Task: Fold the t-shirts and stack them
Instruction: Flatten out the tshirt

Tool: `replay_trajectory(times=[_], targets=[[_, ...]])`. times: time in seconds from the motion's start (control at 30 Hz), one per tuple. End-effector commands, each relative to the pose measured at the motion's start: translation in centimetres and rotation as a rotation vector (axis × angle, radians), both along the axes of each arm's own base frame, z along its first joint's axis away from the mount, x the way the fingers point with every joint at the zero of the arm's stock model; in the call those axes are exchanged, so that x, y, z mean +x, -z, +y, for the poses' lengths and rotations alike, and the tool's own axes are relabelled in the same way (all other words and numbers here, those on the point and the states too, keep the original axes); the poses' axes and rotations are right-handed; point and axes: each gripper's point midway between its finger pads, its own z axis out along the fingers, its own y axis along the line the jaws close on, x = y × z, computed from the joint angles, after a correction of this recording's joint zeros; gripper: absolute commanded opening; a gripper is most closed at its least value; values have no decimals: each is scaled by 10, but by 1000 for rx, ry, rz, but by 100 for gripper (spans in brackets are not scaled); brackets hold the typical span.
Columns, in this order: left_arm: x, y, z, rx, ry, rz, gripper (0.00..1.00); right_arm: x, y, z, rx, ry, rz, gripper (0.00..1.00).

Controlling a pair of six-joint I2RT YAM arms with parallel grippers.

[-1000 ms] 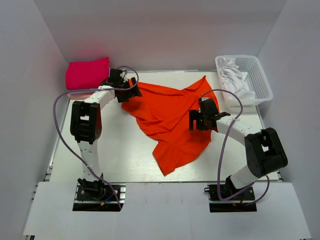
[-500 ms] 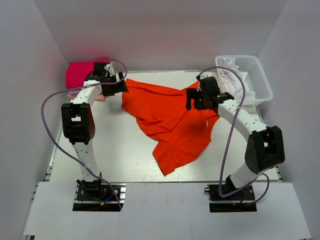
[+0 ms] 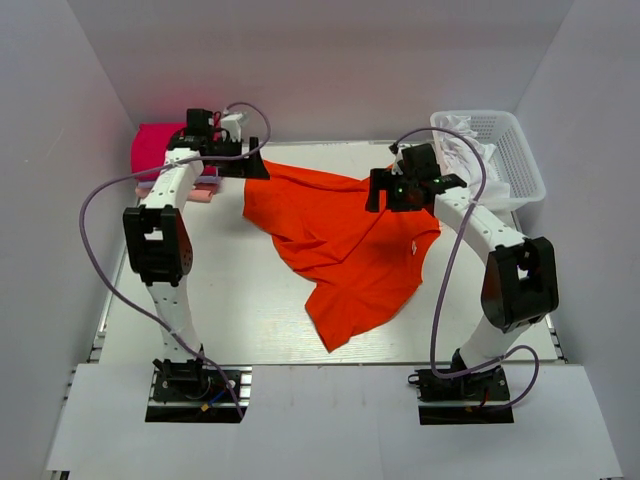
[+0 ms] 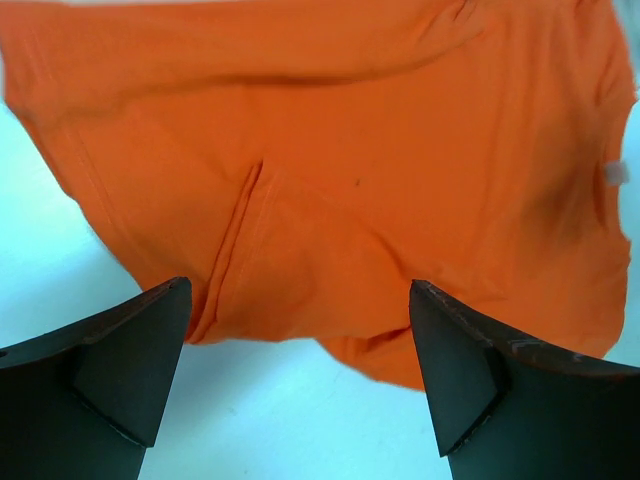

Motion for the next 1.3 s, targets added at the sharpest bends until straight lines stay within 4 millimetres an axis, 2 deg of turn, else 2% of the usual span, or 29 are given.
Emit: replay_trajectory(times=[0.0, 0.1, 0.13, 0.17, 0.2, 0.3, 0.43, 0.53, 0.63, 0.7, 0.77, 0.87, 1.07, 1.27], targets=[[-19, 33, 0, 0, 65, 123, 100, 16, -19, 6, 46, -37, -77, 90], [-33, 43, -2, -10, 72, 175, 100, 21, -24, 8, 52, -60, -78, 90], [-42, 56, -1, -10, 71, 216, 100, 20, -13, 7, 42, -62, -40, 90], [-46, 58, 1, 0, 65, 223, 100, 23, -18, 9, 48, -67, -44, 90], [-54, 69, 1, 0, 64, 259, 100, 22, -15, 9, 49, -71, -33, 90], [-62, 81, 3, 10, 59, 295, 100, 20, -12, 10, 57, -77, -19, 90], [-54, 89, 5, 19, 25, 280, 100, 20, -13, 11, 63, -87, -28, 90], [-46, 84, 4, 8, 9, 257, 100, 23, -16, 12, 62, -92, -31, 90], [-38, 88, 12, 53, -31, 241, 100, 25, -17, 11, 65, -86, -34, 90], [-28, 77, 16, 70, -47, 191, 100, 25, -16, 11, 68, -82, -30, 90], [-27, 89, 14, 68, -33, 232, 100, 25, -14, 12, 70, -82, -21, 90], [-30, 96, 8, 34, -8, 271, 100, 25, -11, 11, 73, -80, -12, 90], [-29, 92, -4, -9, 31, 264, 100, 27, -7, 11, 68, -79, -6, 90], [-32, 109, -9, -5, 48, 316, 100, 31, -12, 6, 70, -64, -25, 90]])
